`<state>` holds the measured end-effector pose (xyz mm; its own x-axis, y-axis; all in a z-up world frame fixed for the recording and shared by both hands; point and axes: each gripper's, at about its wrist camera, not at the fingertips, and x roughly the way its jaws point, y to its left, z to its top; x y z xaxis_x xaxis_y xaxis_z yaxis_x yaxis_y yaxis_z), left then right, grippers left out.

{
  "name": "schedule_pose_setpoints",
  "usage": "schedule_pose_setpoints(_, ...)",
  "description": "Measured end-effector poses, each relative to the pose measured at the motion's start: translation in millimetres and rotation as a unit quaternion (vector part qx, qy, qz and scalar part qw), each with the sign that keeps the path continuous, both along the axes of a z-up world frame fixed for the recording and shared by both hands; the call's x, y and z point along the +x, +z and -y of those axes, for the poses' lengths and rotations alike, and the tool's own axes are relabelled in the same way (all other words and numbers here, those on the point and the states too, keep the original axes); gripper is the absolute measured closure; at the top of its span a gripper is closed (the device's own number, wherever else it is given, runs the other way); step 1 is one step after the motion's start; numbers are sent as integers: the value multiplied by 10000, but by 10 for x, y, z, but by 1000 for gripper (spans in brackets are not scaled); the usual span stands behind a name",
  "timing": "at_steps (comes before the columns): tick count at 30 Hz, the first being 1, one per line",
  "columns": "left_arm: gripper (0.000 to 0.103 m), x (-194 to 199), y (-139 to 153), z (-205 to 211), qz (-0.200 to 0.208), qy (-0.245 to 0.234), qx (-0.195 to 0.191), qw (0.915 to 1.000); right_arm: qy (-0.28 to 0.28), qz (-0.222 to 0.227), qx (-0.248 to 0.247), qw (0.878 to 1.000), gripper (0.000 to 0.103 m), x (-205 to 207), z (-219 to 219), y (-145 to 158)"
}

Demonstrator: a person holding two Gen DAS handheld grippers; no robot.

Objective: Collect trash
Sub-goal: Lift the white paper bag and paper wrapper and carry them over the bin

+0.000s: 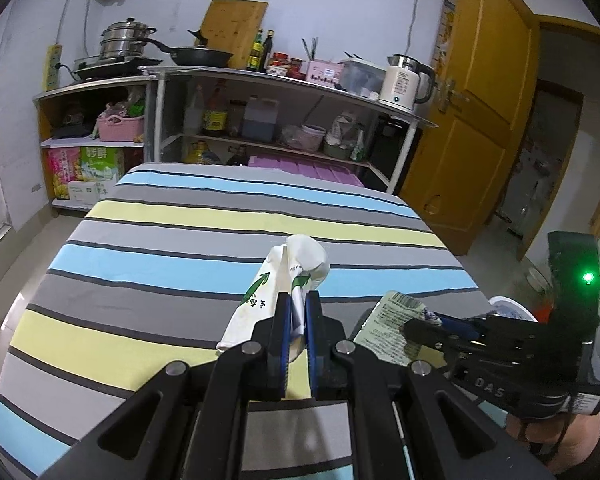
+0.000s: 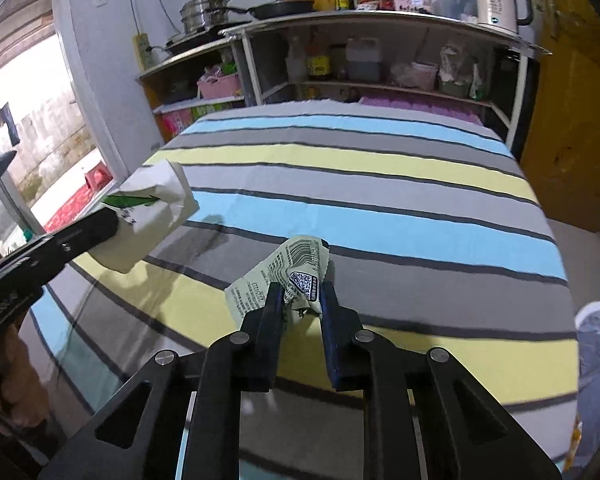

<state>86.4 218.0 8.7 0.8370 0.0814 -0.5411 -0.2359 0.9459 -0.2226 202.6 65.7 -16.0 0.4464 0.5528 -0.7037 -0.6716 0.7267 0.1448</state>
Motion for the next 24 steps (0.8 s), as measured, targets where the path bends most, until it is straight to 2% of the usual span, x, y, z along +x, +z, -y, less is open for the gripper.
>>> schedule_pose_setpoints(11,96,208,101,707,-75,-533,117,9985,-573,132,193,9981,84,-111,821,201)
schedule_pose_setpoints(24,96,443,226,1541,-75,-1304,253,9911,-1292,475,310,9900,84,-242,1716,468)
